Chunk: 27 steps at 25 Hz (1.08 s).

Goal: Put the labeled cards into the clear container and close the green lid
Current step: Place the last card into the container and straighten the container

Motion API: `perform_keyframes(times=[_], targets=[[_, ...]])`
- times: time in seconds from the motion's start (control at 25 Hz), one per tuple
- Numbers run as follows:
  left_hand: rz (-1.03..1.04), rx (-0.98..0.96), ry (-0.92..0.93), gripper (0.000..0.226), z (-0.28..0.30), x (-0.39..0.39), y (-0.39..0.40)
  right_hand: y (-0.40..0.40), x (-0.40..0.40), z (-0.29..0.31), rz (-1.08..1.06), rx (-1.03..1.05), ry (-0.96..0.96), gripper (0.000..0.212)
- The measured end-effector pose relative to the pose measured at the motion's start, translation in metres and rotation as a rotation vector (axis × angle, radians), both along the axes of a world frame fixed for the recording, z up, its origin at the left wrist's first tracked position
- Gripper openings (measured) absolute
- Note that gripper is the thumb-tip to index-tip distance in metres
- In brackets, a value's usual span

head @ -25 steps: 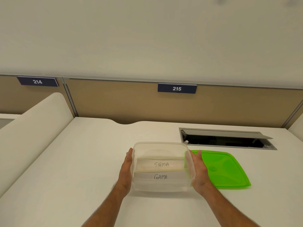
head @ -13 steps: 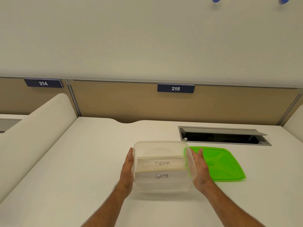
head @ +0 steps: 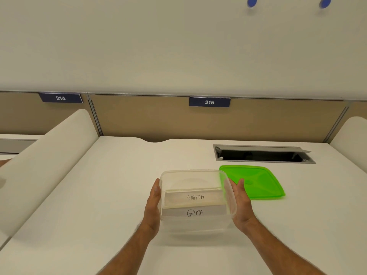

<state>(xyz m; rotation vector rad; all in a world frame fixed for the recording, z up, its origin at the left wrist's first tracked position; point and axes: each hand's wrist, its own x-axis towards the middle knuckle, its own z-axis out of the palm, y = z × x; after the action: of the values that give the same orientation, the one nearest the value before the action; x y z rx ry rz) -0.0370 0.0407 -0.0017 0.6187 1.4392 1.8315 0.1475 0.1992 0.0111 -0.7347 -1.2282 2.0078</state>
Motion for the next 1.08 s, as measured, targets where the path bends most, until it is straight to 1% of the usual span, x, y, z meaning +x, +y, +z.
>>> perform_keyframes(times=[0.08,0.16,0.32,0.44,0.68,0.96,1.08], targets=[[0.004,0.0,0.014,0.044,-0.001,0.005,-0.01,-0.009,0.006,-0.003,-0.001,0.005,-0.007,0.068],[0.002,-0.009,0.012,0.05,-0.003,0.01,-0.02,-0.017,0.012,-0.006,0.002,0.016,-0.015,0.067],[0.022,-0.006,-0.009,0.035,-0.005,0.021,-0.036,-0.034,0.023,-0.011,-0.008,0.027,-0.031,0.072],[-0.006,-0.014,0.026,0.039,-0.004,0.03,-0.049,-0.044,0.03,-0.016,-0.019,0.016,-0.03,0.08],[-0.02,-0.013,0.027,0.049,-0.011,0.041,-0.071,-0.064,0.045,-0.021,-0.029,0.043,-0.05,0.075],[-0.024,-0.031,0.049,0.05,-0.014,0.051,-0.086,-0.084,0.058,-0.02,-0.011,0.047,-0.047,0.068],[-0.02,-0.055,0.049,0.05,-0.015,0.053,-0.092,-0.09,0.061,-0.02,-0.007,0.05,-0.056,0.069]])
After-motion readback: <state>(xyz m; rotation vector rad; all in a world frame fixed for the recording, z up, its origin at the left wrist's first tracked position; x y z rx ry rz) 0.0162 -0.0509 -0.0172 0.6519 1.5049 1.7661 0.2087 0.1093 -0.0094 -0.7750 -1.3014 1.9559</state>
